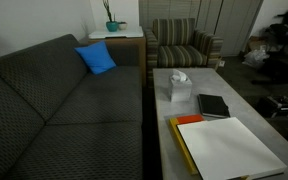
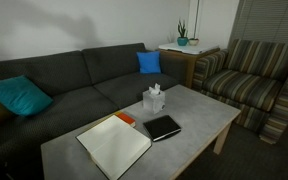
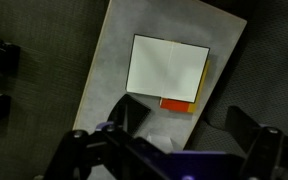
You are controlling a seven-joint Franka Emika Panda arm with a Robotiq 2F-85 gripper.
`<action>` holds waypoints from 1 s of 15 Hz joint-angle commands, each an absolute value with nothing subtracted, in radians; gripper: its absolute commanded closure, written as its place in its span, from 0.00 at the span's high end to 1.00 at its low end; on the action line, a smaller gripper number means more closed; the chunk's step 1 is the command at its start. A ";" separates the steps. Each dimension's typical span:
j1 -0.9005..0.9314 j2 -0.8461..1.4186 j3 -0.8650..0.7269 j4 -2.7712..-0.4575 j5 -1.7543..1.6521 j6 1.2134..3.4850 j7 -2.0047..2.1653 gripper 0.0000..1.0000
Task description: Close the open black book
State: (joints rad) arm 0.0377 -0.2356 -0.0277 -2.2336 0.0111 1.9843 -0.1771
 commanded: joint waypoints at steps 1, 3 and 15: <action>0.062 -0.013 0.004 -2.114 0.017 2.027 -0.216 1.00; 0.073 0.107 0.028 -2.051 0.011 2.035 -0.221 1.00; 0.069 0.231 0.066 -1.979 0.044 2.034 -0.290 1.00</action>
